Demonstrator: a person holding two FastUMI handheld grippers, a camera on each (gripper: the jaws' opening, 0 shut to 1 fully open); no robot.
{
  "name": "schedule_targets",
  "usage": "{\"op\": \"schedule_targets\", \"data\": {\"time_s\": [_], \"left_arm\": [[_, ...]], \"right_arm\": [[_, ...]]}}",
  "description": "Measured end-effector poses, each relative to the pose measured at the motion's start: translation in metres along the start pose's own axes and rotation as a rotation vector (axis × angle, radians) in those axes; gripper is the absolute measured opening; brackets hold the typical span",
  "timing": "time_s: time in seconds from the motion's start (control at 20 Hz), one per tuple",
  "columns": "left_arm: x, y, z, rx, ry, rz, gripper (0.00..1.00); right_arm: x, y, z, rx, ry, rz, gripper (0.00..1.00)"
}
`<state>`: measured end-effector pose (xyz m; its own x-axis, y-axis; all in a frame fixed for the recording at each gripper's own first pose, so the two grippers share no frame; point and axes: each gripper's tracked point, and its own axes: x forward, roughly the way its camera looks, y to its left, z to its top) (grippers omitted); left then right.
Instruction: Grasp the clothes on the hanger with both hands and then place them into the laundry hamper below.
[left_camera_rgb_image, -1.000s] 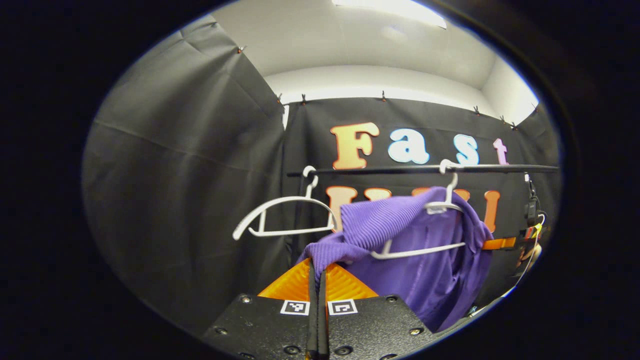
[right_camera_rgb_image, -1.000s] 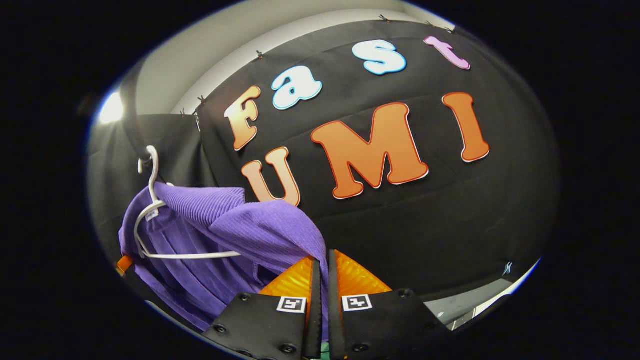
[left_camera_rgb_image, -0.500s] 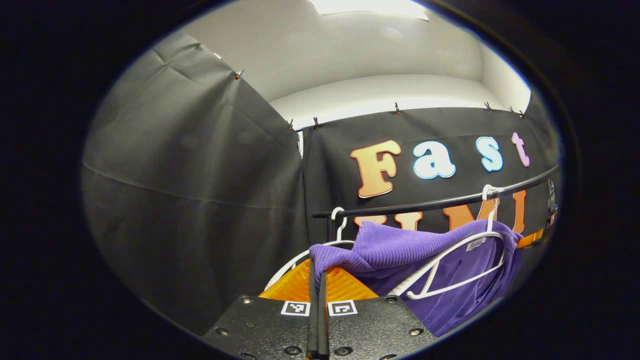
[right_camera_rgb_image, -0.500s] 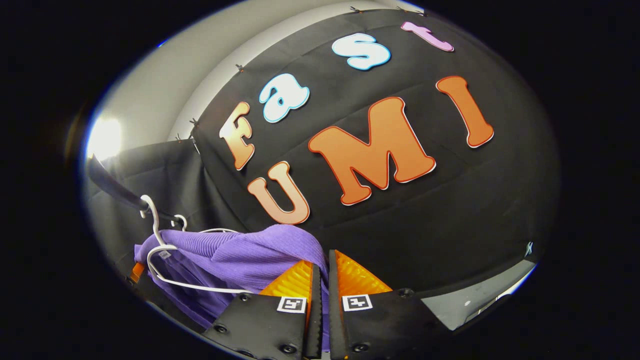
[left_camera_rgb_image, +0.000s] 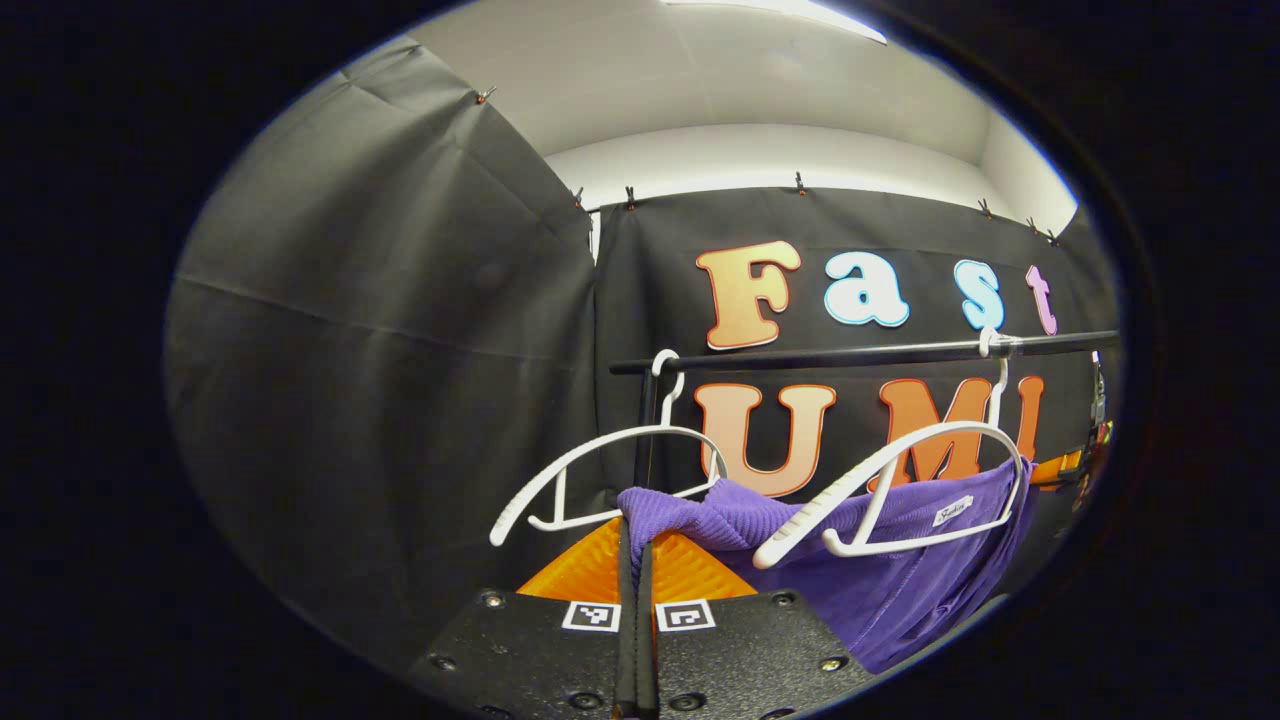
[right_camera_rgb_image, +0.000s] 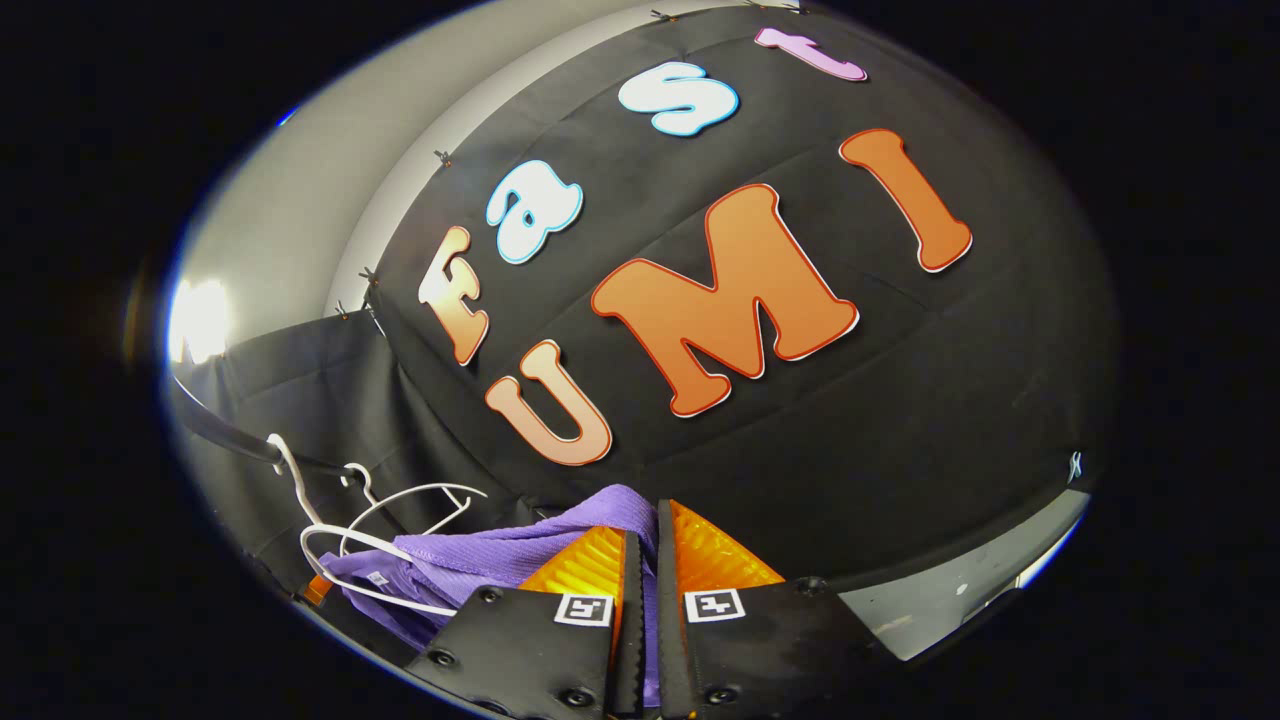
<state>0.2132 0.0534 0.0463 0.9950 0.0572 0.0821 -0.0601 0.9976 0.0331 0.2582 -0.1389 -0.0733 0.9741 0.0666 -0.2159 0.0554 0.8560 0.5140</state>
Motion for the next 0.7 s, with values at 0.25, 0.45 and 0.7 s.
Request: {"op": "schedule_targets", "data": {"time_s": [0.25,0.45,0.7], "left_arm": [[0.0,-0.002,-0.033,-0.011,0.064,-0.021,0.0],[-0.002,0.0,-0.063,-0.037,0.104,-0.039,0.0],[-0.002,-0.004,-0.085,-0.032,0.138,-0.045,0.0]], "right_arm": [[0.005,-0.018,-0.013,-0.009,0.03,-0.036,0.13],[0.008,-0.031,-0.026,-0.013,0.063,-0.054,0.13],[0.009,-0.05,-0.042,-0.02,0.093,-0.093,0.13]]}}
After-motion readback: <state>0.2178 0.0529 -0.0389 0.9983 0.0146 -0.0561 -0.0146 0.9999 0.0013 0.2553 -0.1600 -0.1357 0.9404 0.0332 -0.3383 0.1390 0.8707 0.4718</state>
